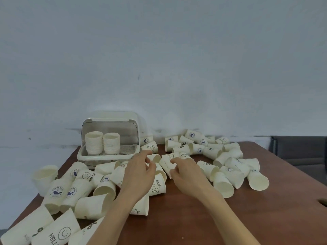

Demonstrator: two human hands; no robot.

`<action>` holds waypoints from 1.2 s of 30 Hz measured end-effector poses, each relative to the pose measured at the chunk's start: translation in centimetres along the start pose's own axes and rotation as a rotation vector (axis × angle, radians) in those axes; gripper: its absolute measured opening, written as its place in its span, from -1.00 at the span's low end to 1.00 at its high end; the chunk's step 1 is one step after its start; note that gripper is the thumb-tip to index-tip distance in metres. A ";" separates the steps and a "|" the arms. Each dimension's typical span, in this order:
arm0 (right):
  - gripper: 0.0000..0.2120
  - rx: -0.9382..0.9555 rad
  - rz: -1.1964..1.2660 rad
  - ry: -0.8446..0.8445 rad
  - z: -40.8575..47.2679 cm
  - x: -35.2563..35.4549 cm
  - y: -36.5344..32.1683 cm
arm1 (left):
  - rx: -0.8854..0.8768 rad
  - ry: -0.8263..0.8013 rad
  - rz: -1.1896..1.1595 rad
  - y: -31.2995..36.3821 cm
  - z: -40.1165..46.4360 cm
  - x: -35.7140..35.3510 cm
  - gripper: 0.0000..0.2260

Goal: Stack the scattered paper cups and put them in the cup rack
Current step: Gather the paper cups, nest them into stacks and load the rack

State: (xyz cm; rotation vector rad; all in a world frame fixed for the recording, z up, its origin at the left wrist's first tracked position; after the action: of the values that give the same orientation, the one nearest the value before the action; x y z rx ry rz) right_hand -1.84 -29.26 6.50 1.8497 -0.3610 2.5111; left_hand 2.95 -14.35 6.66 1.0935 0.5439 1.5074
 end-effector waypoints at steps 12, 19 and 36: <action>-0.62 -0.107 -0.009 -0.016 -0.2 -2.8 4.4 | -0.007 -0.093 0.007 -1.9 -0.1 -5.3 -0.72; -0.63 -0.169 0.035 -0.026 -1.9 -4.3 6.6 | -0.006 -0.139 0.011 -2.0 -1.0 -9.6 -0.73; -0.74 -0.713 0.011 0.077 -5.0 -5.1 15.4 | -0.045 -0.250 -0.001 -1.6 -1.8 -16.5 -0.72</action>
State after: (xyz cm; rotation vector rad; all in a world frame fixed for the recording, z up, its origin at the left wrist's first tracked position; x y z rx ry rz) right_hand -7.07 -42.67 -2.48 1.4498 -1.0860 2.0369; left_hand 1.01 -28.99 -1.03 1.2246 0.3357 1.3501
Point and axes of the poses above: each hand's wrist, its own z-axis towards the middle knuckle, its own x-axis out of the back of the hand, y = z × x, the point moved 7 cm from there along z, towards the middle knuckle, and after that the axes turned 13 degrees about -z, right-handed, at the moved point
